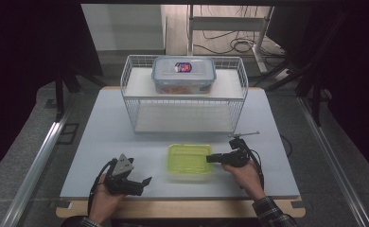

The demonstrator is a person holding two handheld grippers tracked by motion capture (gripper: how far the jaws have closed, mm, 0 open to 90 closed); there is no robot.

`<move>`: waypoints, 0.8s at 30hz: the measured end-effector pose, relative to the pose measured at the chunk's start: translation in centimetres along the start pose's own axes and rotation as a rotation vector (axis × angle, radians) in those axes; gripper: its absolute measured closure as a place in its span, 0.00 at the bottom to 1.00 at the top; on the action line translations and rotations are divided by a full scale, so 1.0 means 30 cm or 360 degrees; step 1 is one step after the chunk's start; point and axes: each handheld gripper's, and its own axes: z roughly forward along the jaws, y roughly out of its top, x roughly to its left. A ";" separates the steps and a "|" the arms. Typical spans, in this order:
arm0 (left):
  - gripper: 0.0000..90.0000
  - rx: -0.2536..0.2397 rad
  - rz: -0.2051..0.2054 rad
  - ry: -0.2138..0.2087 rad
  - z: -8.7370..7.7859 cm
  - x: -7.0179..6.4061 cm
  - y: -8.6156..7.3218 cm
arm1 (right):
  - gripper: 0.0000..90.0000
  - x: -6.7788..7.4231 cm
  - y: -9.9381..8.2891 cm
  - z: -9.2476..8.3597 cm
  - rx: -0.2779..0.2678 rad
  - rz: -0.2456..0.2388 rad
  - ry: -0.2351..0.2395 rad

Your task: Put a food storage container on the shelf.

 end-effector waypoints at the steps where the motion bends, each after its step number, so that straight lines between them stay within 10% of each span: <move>1: 0.06 0.0000 0.0000 0.0000 0.000 0.000 0.000 | 0.74 -0.006 0.003 0.005 0.0019 0.0048 0.0045; 8: 0.06 -0.0001 0.0004 0.0001 -0.002 0.002 0.000 | 0.86 -0.022 0.016 0.021 0.0035 0.0173 0.0179; 24: 0.06 -0.0025 -0.0022 0.0015 -0.011 0.011 -0.002 | 0.89 0.006 0.042 -0.017 -0.0036 0.0169 0.0202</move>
